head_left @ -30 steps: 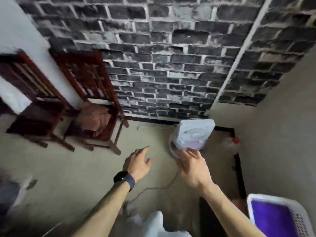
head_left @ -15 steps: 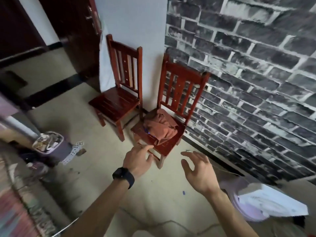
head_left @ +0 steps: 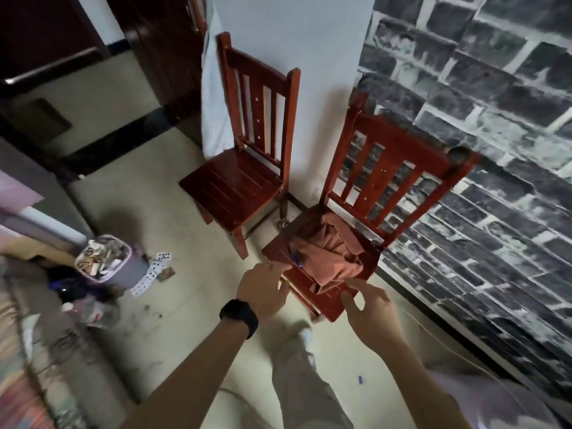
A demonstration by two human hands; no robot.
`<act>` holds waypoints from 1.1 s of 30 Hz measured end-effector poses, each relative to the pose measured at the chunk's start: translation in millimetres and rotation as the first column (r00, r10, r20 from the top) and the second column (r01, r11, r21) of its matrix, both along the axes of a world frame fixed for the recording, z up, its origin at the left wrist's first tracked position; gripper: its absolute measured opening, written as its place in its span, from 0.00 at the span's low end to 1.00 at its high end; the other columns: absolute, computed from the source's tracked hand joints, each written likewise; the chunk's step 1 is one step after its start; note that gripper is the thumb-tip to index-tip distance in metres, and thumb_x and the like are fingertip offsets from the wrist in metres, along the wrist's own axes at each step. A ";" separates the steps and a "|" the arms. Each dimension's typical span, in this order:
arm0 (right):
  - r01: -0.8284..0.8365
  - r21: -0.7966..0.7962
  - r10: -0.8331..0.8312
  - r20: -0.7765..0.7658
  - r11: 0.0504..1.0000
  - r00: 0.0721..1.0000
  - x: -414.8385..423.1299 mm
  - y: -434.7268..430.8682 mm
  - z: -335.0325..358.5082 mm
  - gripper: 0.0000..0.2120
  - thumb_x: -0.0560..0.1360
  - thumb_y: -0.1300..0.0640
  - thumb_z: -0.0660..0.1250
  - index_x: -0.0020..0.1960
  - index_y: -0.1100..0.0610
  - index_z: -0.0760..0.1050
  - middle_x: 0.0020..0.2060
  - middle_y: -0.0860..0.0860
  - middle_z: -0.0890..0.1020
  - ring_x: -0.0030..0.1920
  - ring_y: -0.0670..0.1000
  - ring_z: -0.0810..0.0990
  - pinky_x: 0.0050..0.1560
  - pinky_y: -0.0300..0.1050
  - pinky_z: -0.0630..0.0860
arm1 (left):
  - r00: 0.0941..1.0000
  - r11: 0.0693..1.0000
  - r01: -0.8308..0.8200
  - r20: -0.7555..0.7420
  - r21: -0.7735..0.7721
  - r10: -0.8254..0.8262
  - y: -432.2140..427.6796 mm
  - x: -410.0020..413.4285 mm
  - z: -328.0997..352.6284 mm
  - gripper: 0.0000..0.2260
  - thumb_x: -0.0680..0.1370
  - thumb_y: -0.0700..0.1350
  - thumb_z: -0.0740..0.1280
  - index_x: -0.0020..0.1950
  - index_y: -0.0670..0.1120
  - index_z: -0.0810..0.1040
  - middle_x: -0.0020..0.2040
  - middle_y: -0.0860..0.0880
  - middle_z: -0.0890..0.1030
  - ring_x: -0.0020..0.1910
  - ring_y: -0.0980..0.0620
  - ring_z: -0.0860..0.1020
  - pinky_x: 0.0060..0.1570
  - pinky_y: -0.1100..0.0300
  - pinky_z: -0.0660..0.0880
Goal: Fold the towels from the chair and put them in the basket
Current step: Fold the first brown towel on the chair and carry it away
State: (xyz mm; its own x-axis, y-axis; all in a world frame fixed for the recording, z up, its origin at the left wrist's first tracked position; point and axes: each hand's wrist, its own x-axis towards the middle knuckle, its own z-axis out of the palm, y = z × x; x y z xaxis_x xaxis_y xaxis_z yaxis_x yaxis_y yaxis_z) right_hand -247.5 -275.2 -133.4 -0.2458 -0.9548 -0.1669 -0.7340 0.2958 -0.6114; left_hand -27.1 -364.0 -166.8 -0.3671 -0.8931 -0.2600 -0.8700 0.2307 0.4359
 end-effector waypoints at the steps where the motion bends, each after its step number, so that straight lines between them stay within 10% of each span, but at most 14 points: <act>1: -0.005 0.042 0.004 0.016 0.999 1.000 -3.1 -19.3 -5.3 0.13 0.76 0.60 0.70 0.60 0.57 0.81 0.50 0.53 0.86 0.51 0.54 0.84 0.52 0.33 0.72 | 1.000 1.000 -0.001 0.018 0.028 0.000 -17.5 -1.7 -6.7 0.20 0.80 0.52 0.59 0.73 0.55 0.68 0.69 0.53 0.74 0.67 0.51 0.71 0.65 0.56 0.67; 4: -0.006 0.127 0.000 0.043 0.992 0.999 -15.1 -69.5 -31.6 0.13 0.77 0.57 0.69 0.61 0.56 0.80 0.45 0.51 0.86 0.44 0.49 0.84 0.45 0.29 0.74 | 0.997 0.994 0.025 0.075 0.111 -0.034 -61.9 -4.6 -25.6 0.20 0.80 0.52 0.59 0.73 0.55 0.67 0.70 0.52 0.73 0.68 0.50 0.70 0.66 0.54 0.68; 14: 0.087 0.354 -0.132 0.104 0.931 0.986 -35.2 -200.7 -122.2 0.19 0.77 0.52 0.66 0.67 0.54 0.72 0.58 0.56 0.82 0.53 0.60 0.83 0.53 0.60 0.81 | 0.938 0.972 0.121 0.296 0.203 -0.179 -178.4 -1.5 -117.1 0.24 0.80 0.53 0.57 0.76 0.53 0.61 0.76 0.48 0.65 0.75 0.48 0.62 0.70 0.50 0.62; 28: 0.395 0.347 -0.361 -0.161 0.851 0.919 -35.7 -318.6 -301.5 0.34 0.79 0.50 0.64 0.80 0.45 0.52 0.77 0.55 0.61 0.67 0.63 0.73 0.44 0.51 0.71 | 0.723 0.771 0.487 0.306 0.410 -0.619 -293.5 -25.5 -351.5 0.35 0.79 0.53 0.59 0.80 0.47 0.43 0.81 0.48 0.40 0.79 0.48 0.43 0.75 0.42 0.45; 33: 0.566 0.206 -0.513 -0.257 0.798 0.819 -25.9 -314.5 -319.5 0.20 0.80 0.51 0.62 0.70 0.53 0.69 0.64 0.60 0.75 0.66 0.66 0.72 0.57 0.61 0.74 | 0.695 0.723 0.561 0.246 0.402 -0.676 -283.3 -7.0 -381.5 0.40 0.77 0.52 0.62 0.80 0.47 0.39 0.79 0.48 0.33 0.79 0.48 0.37 0.75 0.40 0.46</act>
State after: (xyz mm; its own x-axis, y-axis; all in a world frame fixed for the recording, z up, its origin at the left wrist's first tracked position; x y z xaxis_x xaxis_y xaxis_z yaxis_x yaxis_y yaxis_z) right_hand -273.5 -589.7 -452.9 -0.7579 -0.5837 -0.2913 -0.4945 0.8053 -0.3272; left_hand -34.1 -647.3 -548.3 -0.6392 -0.3611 -0.6790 -0.6709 0.6934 0.2629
